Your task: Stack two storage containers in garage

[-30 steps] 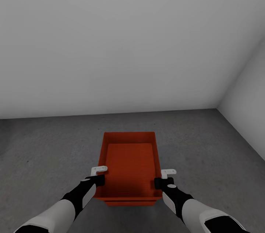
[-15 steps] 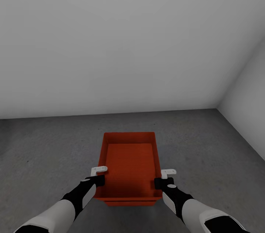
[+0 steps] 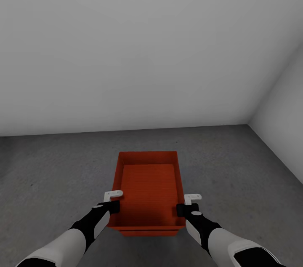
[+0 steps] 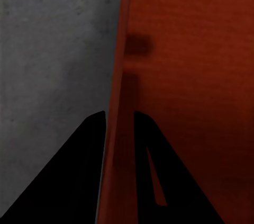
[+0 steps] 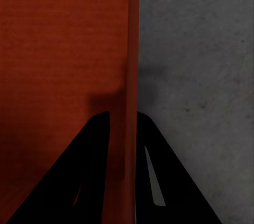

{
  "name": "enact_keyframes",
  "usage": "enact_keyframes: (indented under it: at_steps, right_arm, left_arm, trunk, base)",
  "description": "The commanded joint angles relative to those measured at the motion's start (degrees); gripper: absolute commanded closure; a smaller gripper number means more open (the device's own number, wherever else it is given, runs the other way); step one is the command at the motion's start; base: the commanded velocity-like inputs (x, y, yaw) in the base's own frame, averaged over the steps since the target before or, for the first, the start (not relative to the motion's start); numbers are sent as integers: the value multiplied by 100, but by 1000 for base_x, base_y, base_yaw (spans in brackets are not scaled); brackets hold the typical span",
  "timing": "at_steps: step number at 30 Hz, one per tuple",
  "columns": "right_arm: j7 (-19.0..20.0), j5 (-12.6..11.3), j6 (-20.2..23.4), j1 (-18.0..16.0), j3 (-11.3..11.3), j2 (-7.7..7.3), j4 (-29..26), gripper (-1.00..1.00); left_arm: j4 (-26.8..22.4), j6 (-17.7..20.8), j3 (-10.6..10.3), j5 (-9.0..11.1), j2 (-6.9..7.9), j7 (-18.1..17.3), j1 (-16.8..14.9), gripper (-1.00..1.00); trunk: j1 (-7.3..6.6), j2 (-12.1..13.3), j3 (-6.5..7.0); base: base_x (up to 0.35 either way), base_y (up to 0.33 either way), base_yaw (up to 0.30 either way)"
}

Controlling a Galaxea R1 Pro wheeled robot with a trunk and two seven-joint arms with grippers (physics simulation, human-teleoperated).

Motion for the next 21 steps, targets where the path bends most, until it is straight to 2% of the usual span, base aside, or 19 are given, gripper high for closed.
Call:
enact_keyframes:
  at_steps: [1,21]
  right_arm:
    - [-29,-84,-34,1,-29,17,21,100]
    - [-29,-84,-34,1,-29,11,21,100]
  left_arm:
    - [-285,45,173,2,-14,477,-3,100]
    - [-337,50,173,2,-14,496,-3,100]
  trunk:
    - [22,-42,-22]
    - [461,-844,-381]
  base:
    - [0,0,0]
    - [0,0,0]
